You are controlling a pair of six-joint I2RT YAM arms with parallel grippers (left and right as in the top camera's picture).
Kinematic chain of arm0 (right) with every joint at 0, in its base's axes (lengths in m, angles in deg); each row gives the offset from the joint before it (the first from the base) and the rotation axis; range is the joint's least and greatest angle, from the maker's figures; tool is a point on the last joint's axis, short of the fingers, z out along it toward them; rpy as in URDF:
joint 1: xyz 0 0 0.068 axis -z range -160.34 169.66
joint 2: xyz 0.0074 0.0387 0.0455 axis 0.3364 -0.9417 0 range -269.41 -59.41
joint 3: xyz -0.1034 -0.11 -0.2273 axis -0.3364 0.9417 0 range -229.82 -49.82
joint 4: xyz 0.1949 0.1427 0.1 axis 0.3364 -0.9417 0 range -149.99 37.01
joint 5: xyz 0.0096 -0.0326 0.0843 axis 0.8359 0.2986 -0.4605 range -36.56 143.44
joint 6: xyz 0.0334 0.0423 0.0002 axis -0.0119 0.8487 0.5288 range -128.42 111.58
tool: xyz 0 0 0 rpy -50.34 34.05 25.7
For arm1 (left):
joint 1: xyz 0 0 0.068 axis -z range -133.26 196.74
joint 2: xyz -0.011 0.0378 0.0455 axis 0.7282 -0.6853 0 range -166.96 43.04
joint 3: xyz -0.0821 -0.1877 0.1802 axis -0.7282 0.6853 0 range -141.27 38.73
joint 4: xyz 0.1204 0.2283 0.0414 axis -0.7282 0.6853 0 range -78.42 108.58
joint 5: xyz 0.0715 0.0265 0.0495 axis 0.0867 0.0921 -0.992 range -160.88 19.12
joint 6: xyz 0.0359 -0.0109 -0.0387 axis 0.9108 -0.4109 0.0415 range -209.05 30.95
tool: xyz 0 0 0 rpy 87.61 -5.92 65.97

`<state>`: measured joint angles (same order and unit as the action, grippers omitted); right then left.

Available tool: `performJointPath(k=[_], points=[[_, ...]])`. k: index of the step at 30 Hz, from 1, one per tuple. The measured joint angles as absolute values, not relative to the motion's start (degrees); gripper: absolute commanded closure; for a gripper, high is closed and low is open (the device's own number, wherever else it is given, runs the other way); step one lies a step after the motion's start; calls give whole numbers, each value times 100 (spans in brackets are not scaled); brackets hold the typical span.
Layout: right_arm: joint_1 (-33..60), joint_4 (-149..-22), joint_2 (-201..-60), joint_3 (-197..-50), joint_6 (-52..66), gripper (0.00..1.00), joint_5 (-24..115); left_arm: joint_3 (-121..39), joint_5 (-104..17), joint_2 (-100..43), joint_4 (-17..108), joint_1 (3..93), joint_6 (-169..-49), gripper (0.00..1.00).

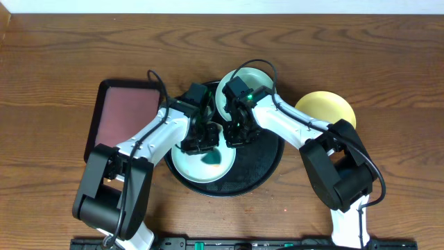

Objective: Clean dirty plates on tray and stack at the side
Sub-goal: 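Scrub the pale green plate with the sponge in the left gripper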

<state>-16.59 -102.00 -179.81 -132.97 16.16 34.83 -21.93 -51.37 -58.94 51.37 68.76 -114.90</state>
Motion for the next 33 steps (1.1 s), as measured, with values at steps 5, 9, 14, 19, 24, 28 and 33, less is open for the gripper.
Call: performJointPath(k=[5,9,14,19,24,28,33], points=[[-1677,-10176,-17992,-13297,1616,99,3422,-2200,-6022,-5891,5712,6904,-12806,92],[-1690,-10176,-17992,-13297,1616,99,3413,-2209,-6416,-5889,6070,6909,-13713,92],[-1690,-10176,-17992,-13297,1616,99,3411,-2209,-6647,-5889,6276,6909,-14456,93],[-1690,-10176,-17992,-13297,1616,99,3411,-2209,-6588,-5889,6295,6907,-15107,93],[-1690,-10172,-17992,-13297,1616,99,3415,-2209,-6392,-5889,6260,6891,-16030,93],[-1690,-10174,-17992,-13297,1616,99,3419,-2207,-6271,-5889,6098,6885,-16364,93],[-1686,-10178,-17992,-13297,1616,99,3439,-2198,-6151,-5885,5738,6885,-15743,93]])
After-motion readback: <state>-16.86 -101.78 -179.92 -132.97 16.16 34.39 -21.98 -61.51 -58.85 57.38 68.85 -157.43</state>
